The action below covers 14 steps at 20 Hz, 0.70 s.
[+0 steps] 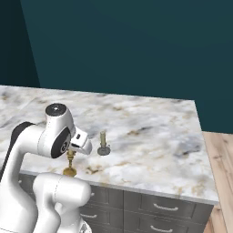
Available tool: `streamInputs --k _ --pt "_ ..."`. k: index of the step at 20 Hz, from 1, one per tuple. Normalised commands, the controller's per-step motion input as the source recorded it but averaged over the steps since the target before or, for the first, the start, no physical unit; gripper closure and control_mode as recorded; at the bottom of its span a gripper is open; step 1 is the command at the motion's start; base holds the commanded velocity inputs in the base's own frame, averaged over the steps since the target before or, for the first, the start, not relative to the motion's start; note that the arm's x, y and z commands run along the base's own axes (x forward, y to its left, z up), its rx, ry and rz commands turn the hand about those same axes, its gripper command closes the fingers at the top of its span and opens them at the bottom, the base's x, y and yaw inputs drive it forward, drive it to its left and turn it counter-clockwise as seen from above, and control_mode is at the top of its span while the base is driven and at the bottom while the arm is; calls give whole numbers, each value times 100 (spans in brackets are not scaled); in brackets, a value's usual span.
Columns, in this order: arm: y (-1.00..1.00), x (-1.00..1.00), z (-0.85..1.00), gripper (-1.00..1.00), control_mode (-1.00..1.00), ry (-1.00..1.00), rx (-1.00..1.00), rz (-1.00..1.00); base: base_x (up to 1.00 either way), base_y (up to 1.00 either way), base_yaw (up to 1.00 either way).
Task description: Pick the candle and candle from the dining table and place them in the open cabinet. Close the cabinet after placing the objects.
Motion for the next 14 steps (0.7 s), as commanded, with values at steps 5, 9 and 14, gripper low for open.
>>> streamInputs --k 5,9,14 --pt "11 19 0 100 -100 1 0 0 0 0 0" --pt "1 35 0 100 -100 0 0 0 0 0 0" --pt "0 18 0 100 -100 0 0 0 0 0 0"
